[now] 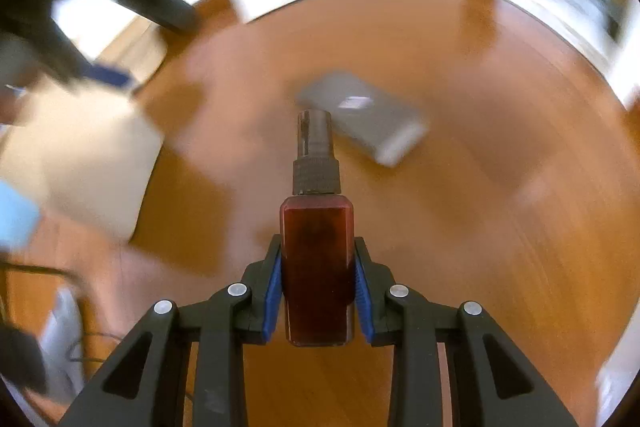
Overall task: Collect trash
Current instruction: 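Grasp the dark grey box with the left tool while the right tool holds the bottle, then carry the grey box to the wastebasket and open the left tool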
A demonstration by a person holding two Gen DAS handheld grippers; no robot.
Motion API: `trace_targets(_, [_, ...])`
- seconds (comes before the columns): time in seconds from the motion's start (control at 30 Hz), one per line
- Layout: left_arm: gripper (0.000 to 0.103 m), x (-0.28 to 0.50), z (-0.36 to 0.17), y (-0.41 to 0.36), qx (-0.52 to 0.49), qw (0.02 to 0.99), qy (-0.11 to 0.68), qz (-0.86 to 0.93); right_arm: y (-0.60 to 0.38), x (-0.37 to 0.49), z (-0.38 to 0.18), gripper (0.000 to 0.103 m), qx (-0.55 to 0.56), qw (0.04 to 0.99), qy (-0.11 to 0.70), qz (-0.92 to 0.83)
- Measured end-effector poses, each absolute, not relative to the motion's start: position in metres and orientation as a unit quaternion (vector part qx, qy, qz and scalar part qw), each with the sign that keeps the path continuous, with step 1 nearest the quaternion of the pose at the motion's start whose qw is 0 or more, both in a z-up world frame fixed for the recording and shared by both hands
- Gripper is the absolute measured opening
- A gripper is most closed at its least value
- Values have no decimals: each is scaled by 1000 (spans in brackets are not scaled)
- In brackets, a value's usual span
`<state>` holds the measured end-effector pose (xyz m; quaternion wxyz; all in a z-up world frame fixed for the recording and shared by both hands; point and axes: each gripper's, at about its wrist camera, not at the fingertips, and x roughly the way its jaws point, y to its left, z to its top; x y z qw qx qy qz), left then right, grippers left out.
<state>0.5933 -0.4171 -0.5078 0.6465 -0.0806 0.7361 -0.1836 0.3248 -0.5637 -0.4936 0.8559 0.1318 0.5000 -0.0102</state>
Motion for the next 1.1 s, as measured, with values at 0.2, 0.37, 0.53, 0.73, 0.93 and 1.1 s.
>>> trace_targets(0.2, [103, 636, -580, -456, -170, 608, 768, -109, -604, 291, -511, 33, 226, 848, 477, -51])
trace_targets(0.37, [103, 646, -611, -466, -211, 611, 761, -59, -620, 283, -500, 33, 225, 858, 459, -59])
trace_targets(0.53, [103, 648, -624, -483, -231, 617, 752, -22, -622, 272, -490, 33, 230, 865, 439, -75])
trace_targets(0.73, [103, 653, -643, -489, -207, 629, 748, 41, -628, 268, -480, 33, 240, 874, 414, -83])
trace_targets(0.93, [81, 652, -636, -506, -105, 647, 754, 43, -626, 271, -474, 33, 241, 878, 405, -84])
trace_targets(1.1, [80, 648, -626, -494, -105, 663, 741, -9, -626, 277, -461, 33, 225, 885, 398, -89])
